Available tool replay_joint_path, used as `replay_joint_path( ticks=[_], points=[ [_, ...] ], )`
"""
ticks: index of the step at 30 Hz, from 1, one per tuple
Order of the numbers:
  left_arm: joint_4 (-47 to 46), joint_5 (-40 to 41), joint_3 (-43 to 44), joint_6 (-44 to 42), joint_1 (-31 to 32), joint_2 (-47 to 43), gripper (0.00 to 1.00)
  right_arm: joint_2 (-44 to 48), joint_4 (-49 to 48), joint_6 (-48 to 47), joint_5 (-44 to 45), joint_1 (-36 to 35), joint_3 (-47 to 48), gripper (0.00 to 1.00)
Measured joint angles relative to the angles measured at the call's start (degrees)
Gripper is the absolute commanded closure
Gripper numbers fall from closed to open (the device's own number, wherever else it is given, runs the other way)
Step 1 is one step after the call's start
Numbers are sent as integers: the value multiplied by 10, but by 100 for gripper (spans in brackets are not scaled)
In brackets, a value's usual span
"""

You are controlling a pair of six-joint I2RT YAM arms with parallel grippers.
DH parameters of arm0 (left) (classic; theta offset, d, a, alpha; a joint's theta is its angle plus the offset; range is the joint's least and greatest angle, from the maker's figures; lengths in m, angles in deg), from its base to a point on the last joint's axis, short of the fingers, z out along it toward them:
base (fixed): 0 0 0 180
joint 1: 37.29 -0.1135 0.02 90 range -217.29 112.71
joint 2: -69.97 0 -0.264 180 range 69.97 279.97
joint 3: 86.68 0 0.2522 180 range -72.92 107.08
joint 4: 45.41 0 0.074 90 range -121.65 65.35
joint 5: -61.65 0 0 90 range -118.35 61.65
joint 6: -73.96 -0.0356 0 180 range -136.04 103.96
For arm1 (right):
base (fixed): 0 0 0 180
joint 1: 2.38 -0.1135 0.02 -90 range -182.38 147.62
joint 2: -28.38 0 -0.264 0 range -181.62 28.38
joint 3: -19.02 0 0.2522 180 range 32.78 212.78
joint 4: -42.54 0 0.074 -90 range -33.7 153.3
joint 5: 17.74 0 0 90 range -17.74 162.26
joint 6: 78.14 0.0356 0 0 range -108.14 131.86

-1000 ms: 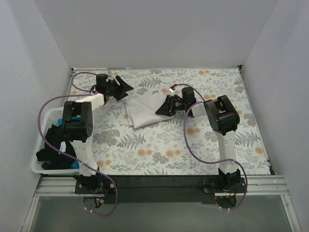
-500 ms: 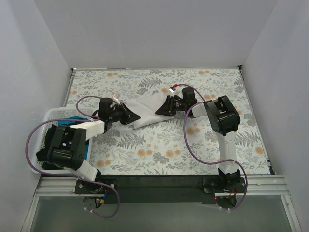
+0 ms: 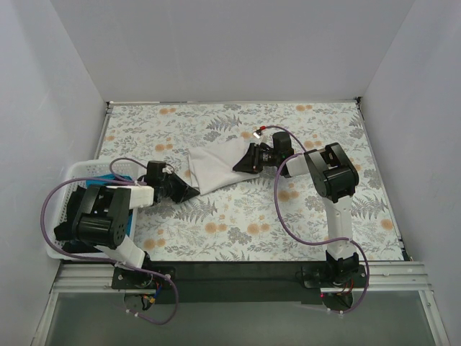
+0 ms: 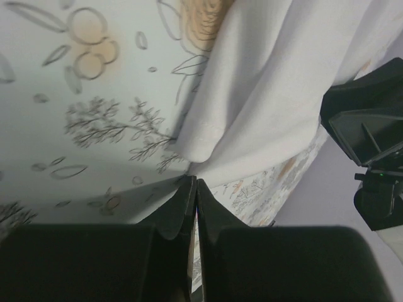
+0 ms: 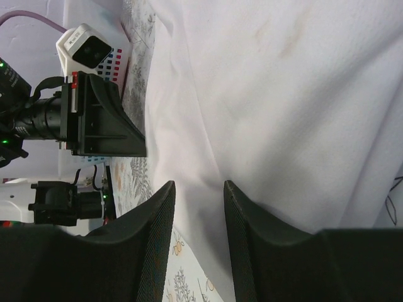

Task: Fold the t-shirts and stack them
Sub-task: Fold the tshirt

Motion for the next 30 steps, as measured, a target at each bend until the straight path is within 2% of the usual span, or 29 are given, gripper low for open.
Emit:
replay_joint_path(
  ticks=[4, 9, 14, 17, 21, 25, 30],
  points=[
    [50, 47, -15, -12, -8, -50, 100, 0, -7, 1, -2, 3, -5, 56],
    [94, 64, -15, -22, -10, -87, 99, 11, -4, 2, 2, 5, -14, 55],
    [144, 73, -13, -37, -8, -156, 79, 34, 24, -4, 18, 8, -23, 55],
    [174, 91, 12, -57, 1, -203, 74, 50, 39, -10, 30, 8, -24, 54],
    [193, 125, 60, -84, 28, -239, 60, 76, 59, -18, 44, 8, -24, 53],
    [205, 157, 78, -99, 65, -239, 55, 104, 83, -36, 64, 7, -24, 53],
    [220, 191, 96, -111, 100, -192, 58, 143, 130, -76, 99, 7, -23, 52]
  ],
)
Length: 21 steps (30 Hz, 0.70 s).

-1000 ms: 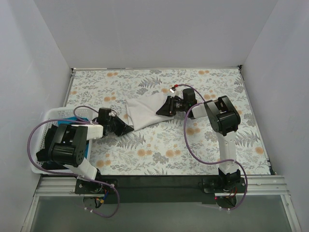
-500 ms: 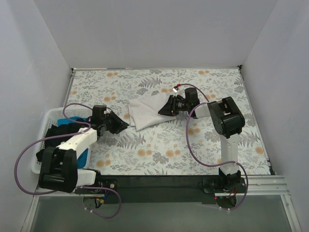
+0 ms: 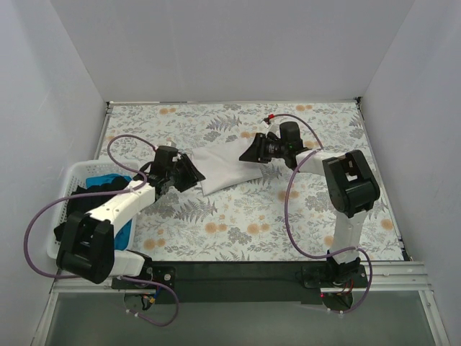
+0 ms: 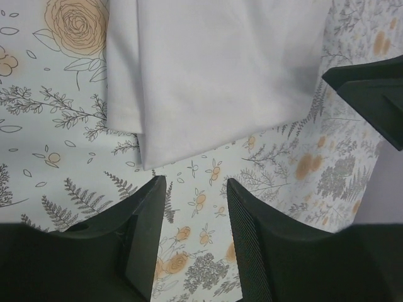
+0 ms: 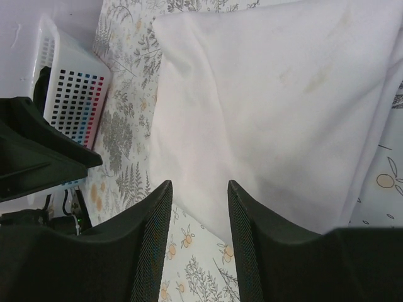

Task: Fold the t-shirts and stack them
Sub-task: Fold the tshirt

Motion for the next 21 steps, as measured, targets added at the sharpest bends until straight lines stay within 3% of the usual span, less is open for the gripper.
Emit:
replay_joint_path(
  ticks=[3, 8, 21],
  points=[
    [2, 13, 18, -5, 14, 42, 65, 11, 12, -15, 13, 0, 0, 54],
    [5, 25, 30, -10, 28, 74, 67, 12, 22, -24, 28, 4, -23, 57],
    [40, 118, 30, -38, 30, 1, 66, 50, 107, -83, 85, 33, -68, 56]
  ],
)
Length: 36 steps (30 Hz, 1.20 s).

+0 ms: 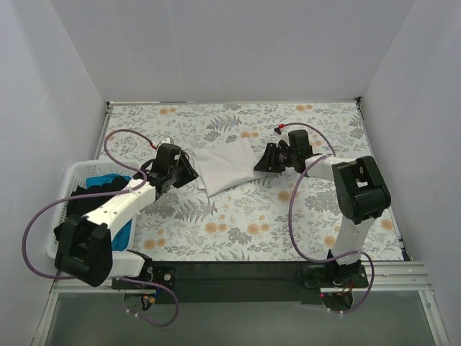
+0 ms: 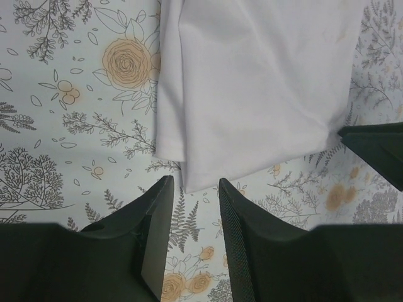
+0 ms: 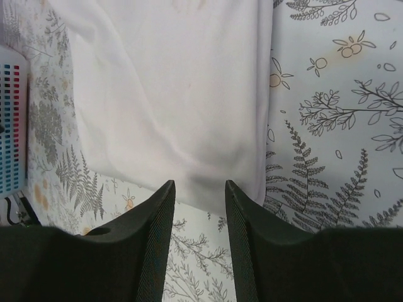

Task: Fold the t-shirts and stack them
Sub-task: Fold the tshirt

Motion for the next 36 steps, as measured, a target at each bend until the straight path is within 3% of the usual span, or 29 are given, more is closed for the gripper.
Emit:
replay_joint_path(
  ticks=[4, 8, 13, 16, 24, 29, 36],
  points=[
    [3, 13, 45, -3, 0, 55, 81, 55, 27, -21, 22, 0, -4, 55],
    [2, 28, 142, -12, -3, 160, 90, 119, 36, -33, 34, 0, -34, 55],
    [-5, 49, 273, -32, -12, 294, 95, 160, 46, -38, 38, 0, -71, 55],
    [-7, 62, 309, -40, -21, 349, 95, 163, 54, -41, 38, -3, -83, 55],
    [4, 80, 337, -43, -55, 422, 88, 162, 63, -48, 38, -9, -98, 55],
    [23, 96, 356, -54, -63, 428, 71, 162, 64, -50, 38, -15, -98, 55],
    [27, 109, 394, -89, -65, 425, 62, 163, 67, -52, 40, -19, -98, 55]
  ],
)
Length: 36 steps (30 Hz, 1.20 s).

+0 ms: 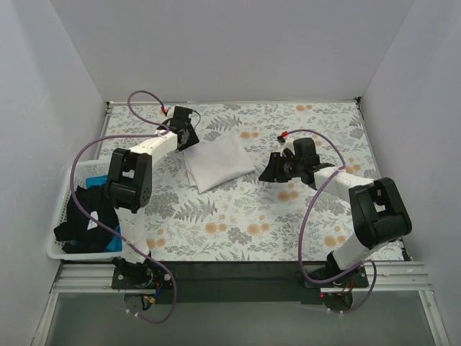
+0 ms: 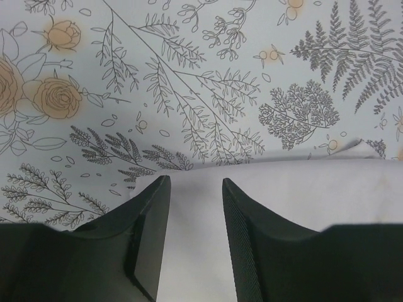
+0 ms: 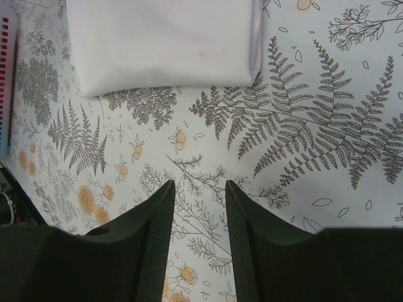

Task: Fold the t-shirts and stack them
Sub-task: Fold the tshirt

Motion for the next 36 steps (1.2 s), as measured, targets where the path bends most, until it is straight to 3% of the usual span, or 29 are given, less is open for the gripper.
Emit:
replay_joint_path(
  ticks=[12, 25, 36],
  points=[
    [-49, -11, -16, -27, -3, -28, 58, 2, 1, -2, -2, -7, 5, 53],
    [-84, -9, -47, -53, -11, -26, 55, -74, -18, 12, 18, -29, 53, 50],
    [-97, -13, -47, -55, -12, -22, 55, -217, -107, 60, -21, -57, 195, 51]
  ],
)
